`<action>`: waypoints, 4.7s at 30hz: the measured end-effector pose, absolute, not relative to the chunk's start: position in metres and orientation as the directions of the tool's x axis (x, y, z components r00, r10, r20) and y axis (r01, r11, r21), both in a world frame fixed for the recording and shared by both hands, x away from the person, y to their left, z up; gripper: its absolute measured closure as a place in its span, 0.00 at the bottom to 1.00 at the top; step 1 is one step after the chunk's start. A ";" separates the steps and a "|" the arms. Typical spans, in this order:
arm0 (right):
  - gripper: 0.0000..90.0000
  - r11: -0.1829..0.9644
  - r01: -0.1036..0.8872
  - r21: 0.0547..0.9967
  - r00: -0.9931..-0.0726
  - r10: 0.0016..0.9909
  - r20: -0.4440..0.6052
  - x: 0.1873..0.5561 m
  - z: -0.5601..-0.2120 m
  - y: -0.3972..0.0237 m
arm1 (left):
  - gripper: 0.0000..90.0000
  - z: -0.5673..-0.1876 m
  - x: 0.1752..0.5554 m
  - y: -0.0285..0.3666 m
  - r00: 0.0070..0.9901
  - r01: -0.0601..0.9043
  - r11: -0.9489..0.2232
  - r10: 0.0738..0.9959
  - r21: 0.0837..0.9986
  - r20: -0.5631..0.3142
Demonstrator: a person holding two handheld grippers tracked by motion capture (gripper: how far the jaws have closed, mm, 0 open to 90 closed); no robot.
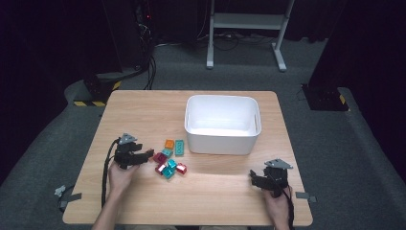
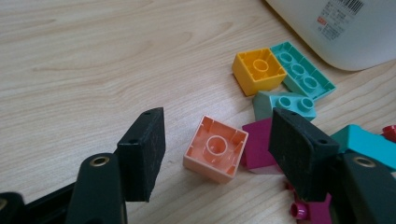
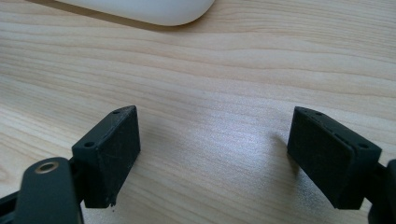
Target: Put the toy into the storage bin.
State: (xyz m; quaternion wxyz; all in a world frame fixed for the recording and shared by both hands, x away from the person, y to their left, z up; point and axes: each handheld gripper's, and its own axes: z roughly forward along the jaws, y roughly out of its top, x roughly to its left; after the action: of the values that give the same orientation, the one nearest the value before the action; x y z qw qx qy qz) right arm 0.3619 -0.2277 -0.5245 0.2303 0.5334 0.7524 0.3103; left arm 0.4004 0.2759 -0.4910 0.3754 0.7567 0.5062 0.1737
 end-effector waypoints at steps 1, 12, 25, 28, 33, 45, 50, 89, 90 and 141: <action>0.19 0.238 0.660 0.712 -0.324 0.946 -0.015 0.362 -0.524 -0.228 | 0.41 -0.493 0.401 0.276 0.428 0.636 -0.209 0.896 0.743 -0.114; 0.19 0.238 0.660 0.712 -0.325 0.946 -0.015 0.362 -0.524 -0.228 | 0.42 -0.505 0.404 0.276 0.420 0.648 -0.213 0.901 0.731 -0.111; 0.19 0.238 0.660 0.712 -0.324 0.946 -0.015 0.362 -0.524 -0.228 | 0.49 -0.513 0.410 0.276 0.391 0.656 -0.181 0.912 0.732 -0.126; 0.19 0.238 0.660 0.712 -0.324 0.946 -0.015 0.362 -0.524 -0.228 | 0.51 -0.515 0.411 0.276 0.386 0.657 -0.183 0.915 0.732 -0.117; 0.19 0.238 0.660 0.712 -0.324 0.946 -0.015 0.362 -0.524 -0.228 | 0.53 -0.518 0.412 0.275 0.383 0.663 -0.185 0.917 0.726 -0.116; 0.19 0.238 0.660 0.712 -0.324 0.946 -0.015 0.362 -0.524 -0.228 | 0.64 -0.519 0.412 0.273 0.392 0.667 -0.196 0.912 0.719 -0.115; 0.19 0.238 0.660 0.713 -0.324 0.946 -0.015 0.362 -0.524 -0.228 | 0.64 -0.516 0.411 0.274 0.389 0.671 -0.182 0.912 0.719 -0.131; 0.19 0.238 0.660 0.712 -0.325 0.945 -0.015 0.362 -0.524 -0.228 | 0.64 -0.460 0.407 0.274 0.446 0.620 -0.106 0.863 0.778 -0.237; 0.19 0.238 0.660 0.713 -0.325 0.945 -0.015 0.362 -0.524 -0.228 | 0.64 -0.458 0.407 0.274 0.446 0.621 -0.108 0.863 0.777 -0.237; 0.19 0.238 0.660 0.713 -0.325 0.946 -0.015 0.362 -0.524 -0.228 | 0.65 -0.371 0.440 0.214 0.612 0.523 -0.190 0.763 0.831 -0.210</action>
State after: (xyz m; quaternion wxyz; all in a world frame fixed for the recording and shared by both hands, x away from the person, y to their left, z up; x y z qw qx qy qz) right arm 0.3618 -0.2276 -0.5245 0.2299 0.5334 0.7525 0.3105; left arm 0.4396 0.2140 -0.3706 0.4758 0.7612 0.4223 0.1259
